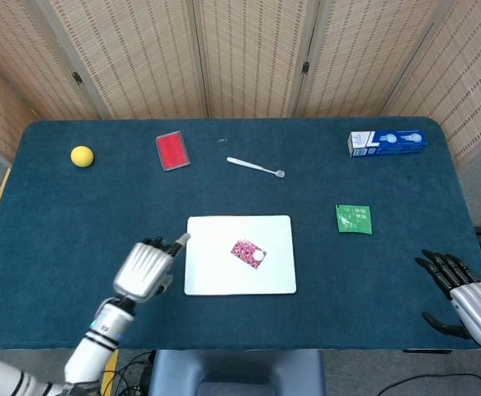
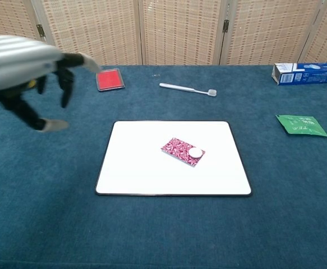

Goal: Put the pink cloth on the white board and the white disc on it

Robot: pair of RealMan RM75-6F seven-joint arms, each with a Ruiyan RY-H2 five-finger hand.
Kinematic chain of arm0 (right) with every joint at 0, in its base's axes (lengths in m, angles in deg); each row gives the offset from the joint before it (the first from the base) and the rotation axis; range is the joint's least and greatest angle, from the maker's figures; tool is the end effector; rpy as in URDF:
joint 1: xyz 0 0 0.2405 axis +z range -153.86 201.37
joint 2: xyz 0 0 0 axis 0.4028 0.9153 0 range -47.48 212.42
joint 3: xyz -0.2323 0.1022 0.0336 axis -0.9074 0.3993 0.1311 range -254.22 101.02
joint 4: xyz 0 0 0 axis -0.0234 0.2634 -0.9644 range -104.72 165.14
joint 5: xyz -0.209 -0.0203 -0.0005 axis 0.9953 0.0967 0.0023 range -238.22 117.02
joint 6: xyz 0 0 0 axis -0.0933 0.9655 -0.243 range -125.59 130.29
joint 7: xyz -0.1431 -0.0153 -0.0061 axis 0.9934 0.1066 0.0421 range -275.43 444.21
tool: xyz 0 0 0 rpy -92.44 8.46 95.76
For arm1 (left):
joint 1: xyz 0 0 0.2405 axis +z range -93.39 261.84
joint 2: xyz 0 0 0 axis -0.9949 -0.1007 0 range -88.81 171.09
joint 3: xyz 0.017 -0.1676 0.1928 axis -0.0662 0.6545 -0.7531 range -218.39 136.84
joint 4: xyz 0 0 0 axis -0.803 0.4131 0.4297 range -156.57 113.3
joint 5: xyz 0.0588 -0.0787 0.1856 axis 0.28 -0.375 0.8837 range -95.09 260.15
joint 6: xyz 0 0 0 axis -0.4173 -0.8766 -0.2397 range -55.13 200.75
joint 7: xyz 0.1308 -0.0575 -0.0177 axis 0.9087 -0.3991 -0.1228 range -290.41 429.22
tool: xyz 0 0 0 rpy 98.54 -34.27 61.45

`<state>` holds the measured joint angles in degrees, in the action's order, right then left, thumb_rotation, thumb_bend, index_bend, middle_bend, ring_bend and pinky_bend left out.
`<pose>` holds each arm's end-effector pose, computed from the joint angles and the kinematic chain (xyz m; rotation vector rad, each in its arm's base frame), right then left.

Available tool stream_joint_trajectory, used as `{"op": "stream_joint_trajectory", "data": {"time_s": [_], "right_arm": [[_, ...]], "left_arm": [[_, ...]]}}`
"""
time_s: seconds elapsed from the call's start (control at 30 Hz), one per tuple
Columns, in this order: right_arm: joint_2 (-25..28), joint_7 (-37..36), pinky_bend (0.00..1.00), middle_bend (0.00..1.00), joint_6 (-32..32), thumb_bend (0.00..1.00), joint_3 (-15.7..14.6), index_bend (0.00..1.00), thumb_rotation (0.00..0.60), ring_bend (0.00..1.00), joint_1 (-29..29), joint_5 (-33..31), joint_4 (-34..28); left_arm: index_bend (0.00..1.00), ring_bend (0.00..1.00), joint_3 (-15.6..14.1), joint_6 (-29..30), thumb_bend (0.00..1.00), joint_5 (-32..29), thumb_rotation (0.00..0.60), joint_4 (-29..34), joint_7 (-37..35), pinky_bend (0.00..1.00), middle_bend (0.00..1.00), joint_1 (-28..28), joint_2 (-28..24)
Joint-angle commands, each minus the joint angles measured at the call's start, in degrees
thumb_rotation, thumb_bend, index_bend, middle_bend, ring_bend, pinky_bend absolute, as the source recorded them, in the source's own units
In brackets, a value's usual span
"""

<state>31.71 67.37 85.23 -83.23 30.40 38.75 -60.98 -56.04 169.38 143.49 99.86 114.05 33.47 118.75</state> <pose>-0.3144 -0.1513 0.1974 1.6657 -1.0273 0.8815 -0.1107 0.2424 0.0647 -1.8286 -0.6198 -0.8485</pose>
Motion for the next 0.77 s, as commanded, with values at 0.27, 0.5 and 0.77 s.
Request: {"op": "stream_joint_trajectory", "data": {"time_s": [0.27,0.5,0.77], "right_arm": [[-3.23,12.54,0.0,0.0,-5.67,0.19,2.77,0.0,0.6,0.0,0.65,-7.91,-4.2],[-5.35,19.5,0.0,0.0,-7.46,0.19,4.62,0.0,0.6,0.0,0.74,-13.48,-5.85],[-6.87,24.54,0.0,0.0,-7.09,0.19,5.15,0.0,0.6,0.0,0.28,-15.21,-6.98]], "left_arm": [[0.12,0.12,-10.56,19.75,0.31,17.85,0.6,-30.63,-34.93,0.28,0.28,34.85,-5.4],[0.12,0.1,-5.13,15.58,0.31,17.13,0.6,-40.8,-47.74,0.24,0.25,40.89,-5.2],[0.12,0.1,-0.45,13.71,0.31,19.3,0.6,-41.48,-48.13,0.23,0.24,43.43,-6.94]]}}
